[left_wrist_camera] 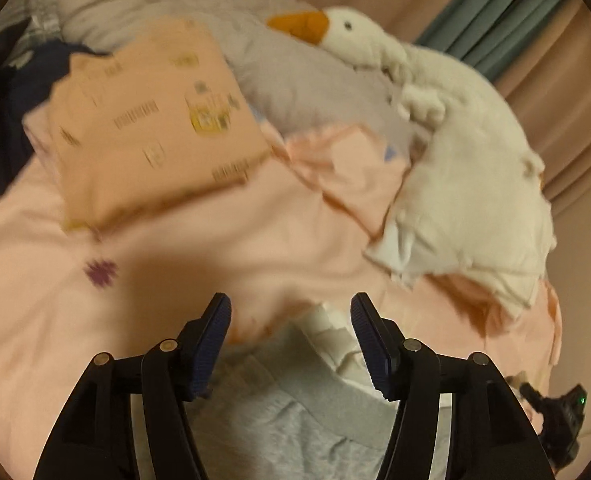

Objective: Fold small clothes
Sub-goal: 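Carry the hem over onto the collar with both grippers and release, then withdraw both open grippers from the half-folded sweatshirt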

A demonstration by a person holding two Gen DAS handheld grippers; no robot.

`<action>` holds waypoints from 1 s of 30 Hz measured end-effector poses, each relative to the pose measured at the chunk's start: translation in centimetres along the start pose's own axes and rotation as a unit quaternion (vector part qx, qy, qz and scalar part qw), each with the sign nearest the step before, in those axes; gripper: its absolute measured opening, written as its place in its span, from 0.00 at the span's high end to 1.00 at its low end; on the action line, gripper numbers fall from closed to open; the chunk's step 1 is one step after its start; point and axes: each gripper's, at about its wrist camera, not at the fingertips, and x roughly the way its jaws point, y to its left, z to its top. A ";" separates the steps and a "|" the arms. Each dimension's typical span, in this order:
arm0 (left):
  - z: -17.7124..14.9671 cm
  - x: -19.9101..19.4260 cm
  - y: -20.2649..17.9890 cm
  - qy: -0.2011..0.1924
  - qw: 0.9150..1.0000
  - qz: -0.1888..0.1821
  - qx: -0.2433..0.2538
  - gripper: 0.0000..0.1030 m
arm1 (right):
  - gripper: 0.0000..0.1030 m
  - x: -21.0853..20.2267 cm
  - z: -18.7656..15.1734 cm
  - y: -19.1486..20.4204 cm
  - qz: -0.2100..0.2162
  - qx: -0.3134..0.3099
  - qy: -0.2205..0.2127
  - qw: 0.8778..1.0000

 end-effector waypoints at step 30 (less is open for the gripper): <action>-16.3 -3.0 1.3 0.063 0.987 -0.002 0.146 0.41 | 0.94 -11.9 -13.3 -4.2 -0.120 -0.268 -0.006 0.956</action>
